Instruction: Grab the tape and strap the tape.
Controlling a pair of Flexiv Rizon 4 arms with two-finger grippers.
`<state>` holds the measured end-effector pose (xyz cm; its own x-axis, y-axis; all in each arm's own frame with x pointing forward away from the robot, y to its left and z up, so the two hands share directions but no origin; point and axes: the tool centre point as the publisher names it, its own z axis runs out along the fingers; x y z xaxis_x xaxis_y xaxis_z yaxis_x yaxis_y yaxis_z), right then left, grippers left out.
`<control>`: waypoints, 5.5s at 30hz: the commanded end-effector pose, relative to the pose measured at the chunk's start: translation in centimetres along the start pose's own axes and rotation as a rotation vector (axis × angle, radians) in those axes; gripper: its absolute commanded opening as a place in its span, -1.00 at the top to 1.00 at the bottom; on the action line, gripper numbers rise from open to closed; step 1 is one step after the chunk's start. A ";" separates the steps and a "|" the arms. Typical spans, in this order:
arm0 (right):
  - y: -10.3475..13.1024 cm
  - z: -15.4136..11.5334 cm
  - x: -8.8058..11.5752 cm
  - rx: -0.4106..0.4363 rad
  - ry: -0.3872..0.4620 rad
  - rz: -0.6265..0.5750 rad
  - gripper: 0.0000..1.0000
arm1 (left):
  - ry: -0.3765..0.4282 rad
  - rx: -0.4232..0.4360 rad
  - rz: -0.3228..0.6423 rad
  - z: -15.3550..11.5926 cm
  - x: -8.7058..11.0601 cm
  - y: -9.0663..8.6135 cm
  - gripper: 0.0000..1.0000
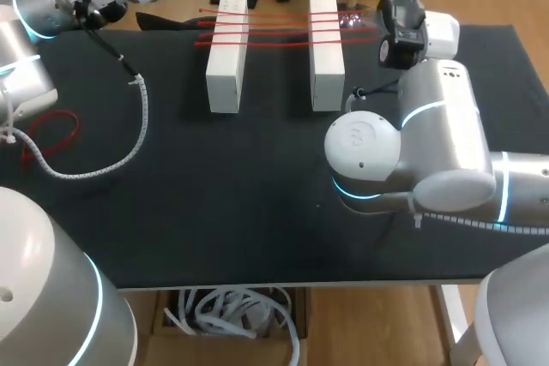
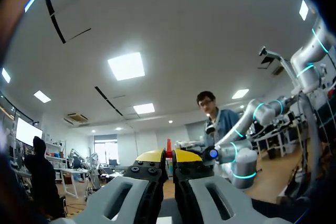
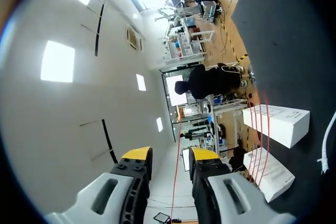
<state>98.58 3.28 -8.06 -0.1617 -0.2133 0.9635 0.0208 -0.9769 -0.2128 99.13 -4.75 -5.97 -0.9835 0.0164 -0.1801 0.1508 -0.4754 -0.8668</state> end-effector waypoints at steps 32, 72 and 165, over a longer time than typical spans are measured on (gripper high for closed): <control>-1.0 -0.1 0.4 0.009 -0.002 0.044 0.55 | -0.001 -0.002 0.000 0.0 0.1 -0.1 1.00; -1.4 -0.1 0.2 0.023 -0.006 0.057 1.00 | -0.001 -0.002 0.000 0.0 0.1 -0.1 1.00; -1.3 -0.2 0.2 0.027 -0.011 0.049 1.00 | -0.049 -1.616 0.057 6.3 -0.6 2.2 1.00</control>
<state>98.34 4.53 -7.82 -0.1545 -0.2626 0.9524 0.0589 -0.9648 -0.2565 99.69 -10.94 -4.95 -0.9738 -0.0077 -0.2274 0.1053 0.8706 -0.4806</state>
